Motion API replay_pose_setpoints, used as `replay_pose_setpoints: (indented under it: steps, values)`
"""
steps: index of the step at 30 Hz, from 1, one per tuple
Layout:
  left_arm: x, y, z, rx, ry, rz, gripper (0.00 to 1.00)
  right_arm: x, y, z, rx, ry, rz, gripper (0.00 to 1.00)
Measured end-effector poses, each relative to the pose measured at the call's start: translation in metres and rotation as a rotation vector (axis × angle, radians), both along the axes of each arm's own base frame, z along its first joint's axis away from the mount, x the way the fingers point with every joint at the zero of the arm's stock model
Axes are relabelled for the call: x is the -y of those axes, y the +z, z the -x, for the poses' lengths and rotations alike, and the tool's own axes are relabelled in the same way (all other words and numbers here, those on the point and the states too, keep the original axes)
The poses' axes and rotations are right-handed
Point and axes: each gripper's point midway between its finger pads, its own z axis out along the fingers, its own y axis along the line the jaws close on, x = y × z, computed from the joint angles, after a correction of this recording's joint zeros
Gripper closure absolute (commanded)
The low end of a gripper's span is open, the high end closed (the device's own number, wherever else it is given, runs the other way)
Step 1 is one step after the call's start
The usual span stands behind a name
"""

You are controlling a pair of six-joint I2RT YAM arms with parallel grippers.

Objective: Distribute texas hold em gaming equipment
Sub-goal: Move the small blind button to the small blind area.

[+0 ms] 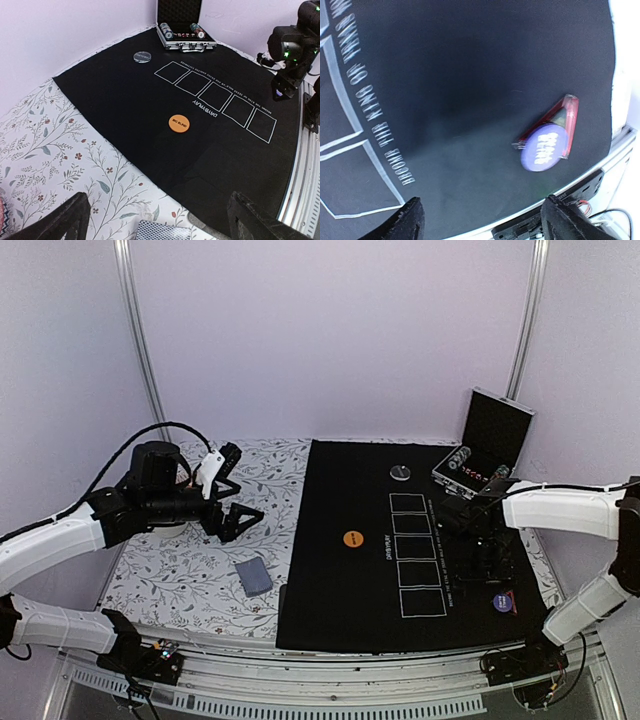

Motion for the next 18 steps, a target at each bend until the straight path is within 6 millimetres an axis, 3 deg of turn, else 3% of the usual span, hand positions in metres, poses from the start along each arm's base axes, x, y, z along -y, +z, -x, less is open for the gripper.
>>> replay_pose_setpoints:
  steps: [5, 10, 18]
  values:
    - [0.0, 0.001, 0.0, 0.001, 0.0, 0.001, 0.02, 0.036, -0.001, 0.006, 0.09, -0.201, -0.013, 0.23]
    - [0.0, 0.003, 0.001, 0.007, -0.001, 0.005, 0.02, 0.059, -0.007, 0.009, 0.168, -0.352, -0.042, 0.24]
    - [0.0, 0.003, 0.001, 0.007, -0.001, 0.005, 0.02, 0.069, -0.001, -0.006, 0.261, -0.461, -0.093, 0.22]
